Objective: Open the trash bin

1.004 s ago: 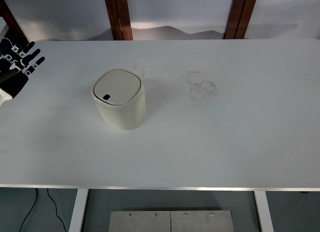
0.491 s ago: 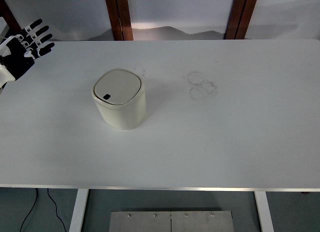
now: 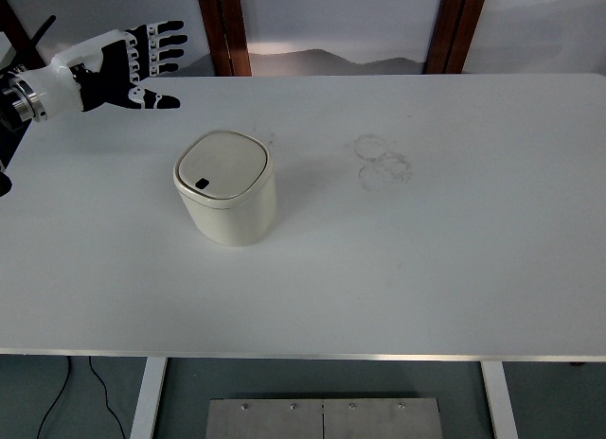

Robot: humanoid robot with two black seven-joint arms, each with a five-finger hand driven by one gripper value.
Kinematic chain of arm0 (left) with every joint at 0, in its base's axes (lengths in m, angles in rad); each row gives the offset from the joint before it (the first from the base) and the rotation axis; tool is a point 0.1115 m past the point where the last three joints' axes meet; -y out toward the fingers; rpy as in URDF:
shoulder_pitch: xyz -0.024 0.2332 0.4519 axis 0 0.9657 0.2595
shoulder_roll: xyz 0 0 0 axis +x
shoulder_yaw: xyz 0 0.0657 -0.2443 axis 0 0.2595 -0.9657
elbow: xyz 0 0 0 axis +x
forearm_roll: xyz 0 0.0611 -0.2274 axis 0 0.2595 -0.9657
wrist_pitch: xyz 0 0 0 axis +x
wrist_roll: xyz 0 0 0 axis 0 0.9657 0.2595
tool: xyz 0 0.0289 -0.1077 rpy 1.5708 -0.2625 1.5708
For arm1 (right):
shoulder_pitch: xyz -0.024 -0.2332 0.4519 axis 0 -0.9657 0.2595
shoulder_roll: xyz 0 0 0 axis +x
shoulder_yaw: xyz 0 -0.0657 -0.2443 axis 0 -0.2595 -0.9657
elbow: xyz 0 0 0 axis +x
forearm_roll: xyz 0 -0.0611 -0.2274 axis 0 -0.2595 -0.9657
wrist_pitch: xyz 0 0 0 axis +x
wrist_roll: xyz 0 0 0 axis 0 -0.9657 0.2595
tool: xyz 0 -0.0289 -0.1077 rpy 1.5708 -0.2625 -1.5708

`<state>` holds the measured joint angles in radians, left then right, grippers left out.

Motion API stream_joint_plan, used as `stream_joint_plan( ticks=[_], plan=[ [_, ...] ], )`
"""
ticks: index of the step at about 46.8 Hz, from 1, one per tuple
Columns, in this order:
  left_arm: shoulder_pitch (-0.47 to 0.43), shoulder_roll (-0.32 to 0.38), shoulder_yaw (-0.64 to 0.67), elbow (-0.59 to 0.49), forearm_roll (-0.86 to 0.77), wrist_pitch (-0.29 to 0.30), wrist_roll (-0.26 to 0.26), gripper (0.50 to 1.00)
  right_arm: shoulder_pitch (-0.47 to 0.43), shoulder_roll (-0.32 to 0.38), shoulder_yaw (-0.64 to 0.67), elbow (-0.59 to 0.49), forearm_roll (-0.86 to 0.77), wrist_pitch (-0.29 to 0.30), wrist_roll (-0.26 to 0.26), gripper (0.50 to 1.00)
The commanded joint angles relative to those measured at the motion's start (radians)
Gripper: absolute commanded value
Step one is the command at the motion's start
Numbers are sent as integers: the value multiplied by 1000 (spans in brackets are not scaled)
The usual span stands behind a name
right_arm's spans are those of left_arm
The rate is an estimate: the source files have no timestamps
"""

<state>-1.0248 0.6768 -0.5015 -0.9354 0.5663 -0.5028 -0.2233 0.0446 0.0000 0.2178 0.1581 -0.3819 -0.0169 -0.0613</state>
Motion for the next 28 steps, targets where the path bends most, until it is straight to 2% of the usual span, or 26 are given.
stream_joint_plan(
  ticks=[1,9,23,28],
  plan=[
    [-8,1,1,-20,41,-29,1,1000,0,0,0,0,0,0,0,995],
    [-23,24,4,-46,63,-108,1,1000,0,0,0,0,0,0,0,995],
    [-55,73,4,-97,276,-108,-2,1000,0,0,0,0,0,0,0,995],
    [-57,86,4,-151,329,-108,-2,1000,0,0,0,0,0,0,0,995]
  ],
)
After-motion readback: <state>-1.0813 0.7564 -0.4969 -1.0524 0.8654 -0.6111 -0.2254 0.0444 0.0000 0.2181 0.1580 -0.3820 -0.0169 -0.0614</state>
